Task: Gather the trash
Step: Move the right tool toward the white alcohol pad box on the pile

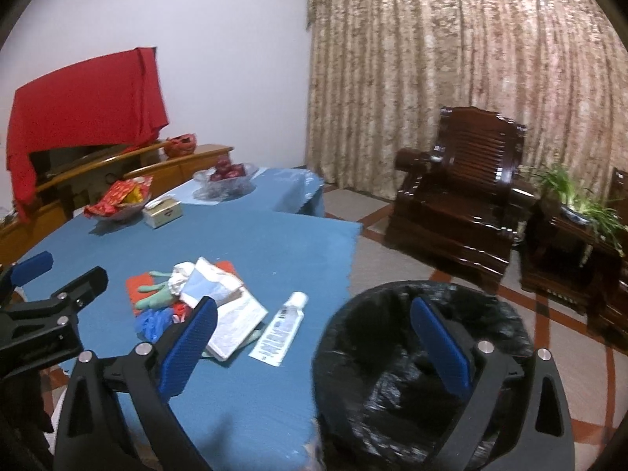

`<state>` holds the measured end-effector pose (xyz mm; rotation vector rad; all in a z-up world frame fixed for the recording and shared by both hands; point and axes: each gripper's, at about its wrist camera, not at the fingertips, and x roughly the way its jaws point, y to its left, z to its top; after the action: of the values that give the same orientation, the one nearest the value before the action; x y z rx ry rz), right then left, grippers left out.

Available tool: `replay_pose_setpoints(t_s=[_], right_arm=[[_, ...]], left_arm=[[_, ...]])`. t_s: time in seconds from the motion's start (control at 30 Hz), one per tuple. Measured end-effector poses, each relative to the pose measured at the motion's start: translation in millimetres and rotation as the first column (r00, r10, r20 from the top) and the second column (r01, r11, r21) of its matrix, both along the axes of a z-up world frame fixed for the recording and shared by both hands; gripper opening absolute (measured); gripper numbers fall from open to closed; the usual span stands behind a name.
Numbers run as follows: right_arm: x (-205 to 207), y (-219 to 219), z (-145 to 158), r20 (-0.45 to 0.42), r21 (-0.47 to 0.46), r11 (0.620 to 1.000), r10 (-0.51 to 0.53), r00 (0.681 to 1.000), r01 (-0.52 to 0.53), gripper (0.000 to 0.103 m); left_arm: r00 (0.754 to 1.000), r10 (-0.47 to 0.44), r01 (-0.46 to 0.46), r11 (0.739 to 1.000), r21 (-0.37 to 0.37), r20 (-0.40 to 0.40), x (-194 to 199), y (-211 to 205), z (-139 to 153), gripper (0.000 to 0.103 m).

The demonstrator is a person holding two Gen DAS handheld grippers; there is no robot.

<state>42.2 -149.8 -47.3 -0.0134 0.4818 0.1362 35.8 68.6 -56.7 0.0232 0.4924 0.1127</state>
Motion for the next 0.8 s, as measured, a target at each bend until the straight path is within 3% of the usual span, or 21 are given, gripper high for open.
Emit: replay_pose_setpoints(t_s=[0.27, 0.5, 0.8], right_arm=[[41.0, 32.6, -36.7, -0.077, 0.008, 0.998, 0.057, 0.995, -0.057, 0.082], [68.1, 65.3, -78.3, -0.197, 0.021, 0.996, 0.087, 0.976, -0.085, 0.082], [91.2, 88.0, -101.5, -0.26, 0.036, 0.995, 0.103, 0.96, -0.097, 0.082]], left_arm=[[0.996, 0.075, -0.076, 0.997, -0.022, -0.039, 28.3, 43.1, -25.1, 0.098], [0.992, 0.088, -0.091, 0.995, -0.032, -0.094, 47.6, 62.4, -46.1, 0.098], [0.987, 0.109, -0.112, 0.993, -0.019, -0.115, 56.3, 74.7, -63.3, 0.098]])
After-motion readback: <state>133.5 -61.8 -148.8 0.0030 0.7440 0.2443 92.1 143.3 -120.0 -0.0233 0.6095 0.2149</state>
